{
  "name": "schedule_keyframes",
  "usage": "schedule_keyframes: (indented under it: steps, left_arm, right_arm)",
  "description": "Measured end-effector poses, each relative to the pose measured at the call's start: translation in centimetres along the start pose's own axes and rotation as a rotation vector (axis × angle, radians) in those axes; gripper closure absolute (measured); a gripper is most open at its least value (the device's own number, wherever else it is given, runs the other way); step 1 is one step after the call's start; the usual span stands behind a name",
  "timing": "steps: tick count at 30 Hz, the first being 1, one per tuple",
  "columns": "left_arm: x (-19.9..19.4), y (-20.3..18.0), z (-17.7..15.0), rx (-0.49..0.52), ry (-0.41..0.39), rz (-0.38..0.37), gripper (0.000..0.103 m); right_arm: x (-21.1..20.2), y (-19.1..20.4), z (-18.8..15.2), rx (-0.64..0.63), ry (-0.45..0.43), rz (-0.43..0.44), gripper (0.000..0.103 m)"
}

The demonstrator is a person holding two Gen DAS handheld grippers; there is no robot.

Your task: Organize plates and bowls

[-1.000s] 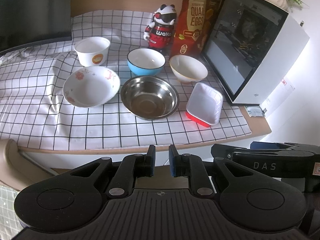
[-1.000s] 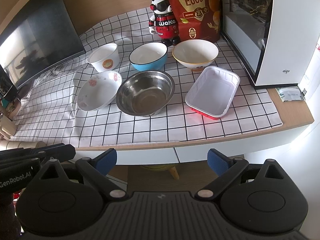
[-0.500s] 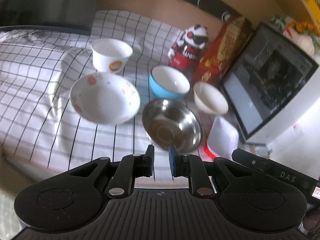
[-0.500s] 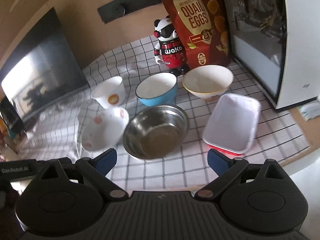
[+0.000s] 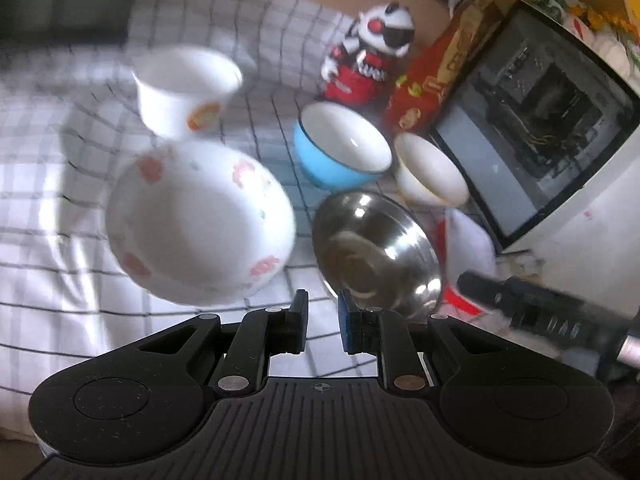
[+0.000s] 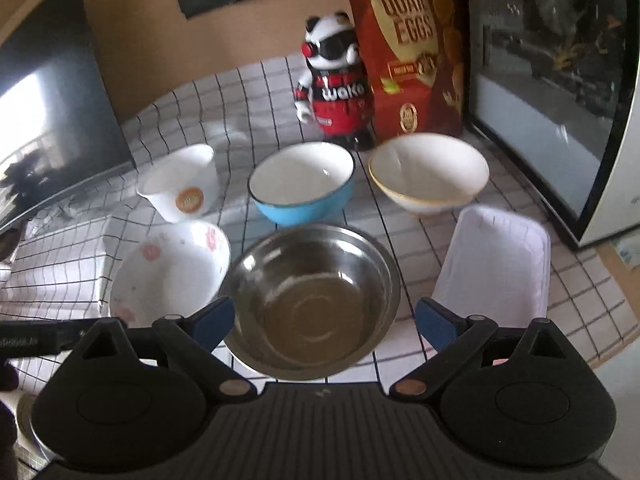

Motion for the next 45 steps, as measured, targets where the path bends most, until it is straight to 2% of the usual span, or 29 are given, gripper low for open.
schedule_keyframes:
  steps: [2,4,7,11,16,17,18,19,25,27,30,33,38,40,42,45]
  left_arm:
    - [1.2,1.1,0.6,-0.054,0.026,-0.039,0.084]
    - [2.6,1.5,1.0,-0.082,0.048,-0.030,0.084]
    - [4.0,1.3,1.0,-0.099,0.059,-0.028,0.084]
    - [6.3,0.8,0.9,-0.131,0.058,0.021,0.084]
    - [7.7,0.7,-0.3,-0.265,0.002,0.130,0.084]
    - [8.0,0.6,-0.5,-0.266,-0.010,0.149,0.075]
    - [8.2,0.4,-0.7,-0.263,-0.021,0.169,0.069]
    - [8.4,0.2,-0.9,-0.268,-0.034,0.192,0.068]
    - [8.7,-0.9,-1.8,-0.324,-0.073,0.243,0.068]
    - [8.7,-0.9,-1.9,-0.341,-0.080,0.253,0.061]
    - [8.4,-0.3,-2.3,-0.376,-0.092,0.263,0.052]
    - [7.9,0.0,-2.7,-0.384,-0.083,0.310,0.041]
    - [6.6,0.9,-3.3,-0.396,-0.052,0.382,0.022]
    - [6.3,1.2,-3.4,-0.413,-0.049,0.397,0.023]
    - [6.3,1.3,-3.5,-0.429,-0.052,0.387,0.033]
    - [7.2,1.6,-3.8,-0.510,-0.073,0.266,0.036]
  right_arm:
    - [0.0,0.2,-0.4,-0.039,0.001,-0.059,0.005]
    - [-0.1,0.1,-0.5,-0.102,-0.025,-0.136,0.005]
    - [0.2,-0.5,-0.1,-0.207,-0.041,-0.167,0.005]
    - [2.4,-2.2,1.2,-0.244,-0.029,-0.109,0.005]
    - [6.8,-4.7,2.8,-0.208,-0.024,0.056,0.005]
    - [7.6,-4.8,3.1,-0.213,-0.025,0.089,0.005]
    - [8.4,-4.8,3.5,-0.227,-0.026,0.115,0.005]
    - [9.3,-4.6,3.8,-0.255,-0.021,0.142,0.005]
    - [13.2,-2.6,4.5,-0.398,0.020,0.322,0.006]
    - [14.8,-1.9,4.7,-0.391,0.074,0.381,0.007]
    - [17.0,-1.0,5.0,-0.318,0.200,0.481,0.008]
    - [17.7,-0.6,4.6,-0.256,0.277,0.572,0.008]
    - [17.5,-0.7,2.7,-0.232,0.356,0.603,0.008]
    - [17.8,-1.0,2.1,-0.230,0.380,0.589,0.008]
    - [17.6,-1.1,2.0,-0.230,0.375,0.586,0.008]
    - [17.8,-1.2,2.1,-0.227,0.388,0.588,0.006]
Point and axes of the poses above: each gripper's, at about its wrist camera, not at the fingertips, and x roughly the way its jaws point, y to its left, z to its top, the point moved 2 cm from there along x, roughly the way its jaws point, and after that the axes turned 11 degrees about -z, right-handed, at the moved point
